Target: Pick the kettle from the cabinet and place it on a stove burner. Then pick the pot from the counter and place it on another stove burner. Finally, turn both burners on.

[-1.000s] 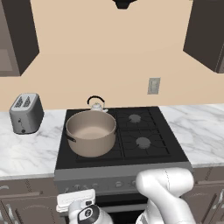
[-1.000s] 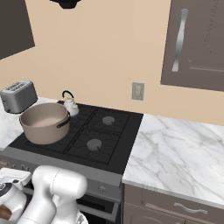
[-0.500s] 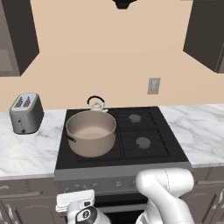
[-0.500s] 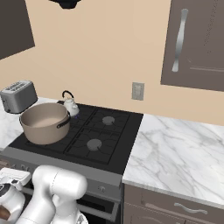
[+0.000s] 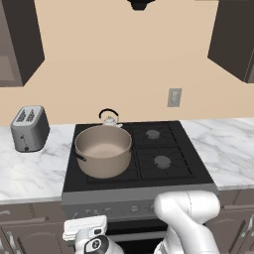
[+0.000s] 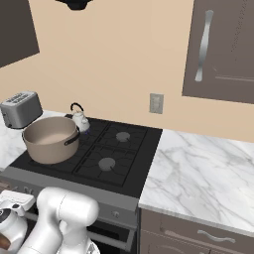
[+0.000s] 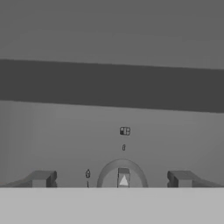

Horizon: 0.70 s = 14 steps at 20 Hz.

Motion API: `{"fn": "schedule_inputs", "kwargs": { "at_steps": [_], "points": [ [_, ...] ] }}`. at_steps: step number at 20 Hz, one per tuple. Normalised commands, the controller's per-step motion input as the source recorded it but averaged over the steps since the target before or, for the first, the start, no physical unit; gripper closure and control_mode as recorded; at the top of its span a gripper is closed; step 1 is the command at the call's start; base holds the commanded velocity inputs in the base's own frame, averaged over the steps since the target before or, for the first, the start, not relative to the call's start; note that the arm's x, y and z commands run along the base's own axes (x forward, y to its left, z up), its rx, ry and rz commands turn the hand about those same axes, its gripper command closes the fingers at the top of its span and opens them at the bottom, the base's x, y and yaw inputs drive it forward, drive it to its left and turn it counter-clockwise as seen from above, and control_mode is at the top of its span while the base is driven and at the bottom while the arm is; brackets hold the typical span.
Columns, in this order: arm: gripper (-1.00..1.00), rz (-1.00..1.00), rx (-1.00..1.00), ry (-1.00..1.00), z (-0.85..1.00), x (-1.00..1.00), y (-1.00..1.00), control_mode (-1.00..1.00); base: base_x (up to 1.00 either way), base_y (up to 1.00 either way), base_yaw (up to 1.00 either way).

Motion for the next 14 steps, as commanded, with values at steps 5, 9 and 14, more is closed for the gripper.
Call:
{"fn": "schedule_inputs", "kwargs": {
  "at_steps": [5,9,14],
  "points": [
    [1.0,0.0,0.0,0.0,-0.15,0.06,-0.01,-1.0,0.0,0.0,0.0],
    [1.0,0.0,0.0,0.0,-0.11,0.08,0.0,-1.0,0.0,0.0,0.0],
    [1.0,0.0,0.0,0.0,-0.1,0.02,0.0,-1.0,0.0,0.0,0.0]
  ]
}}
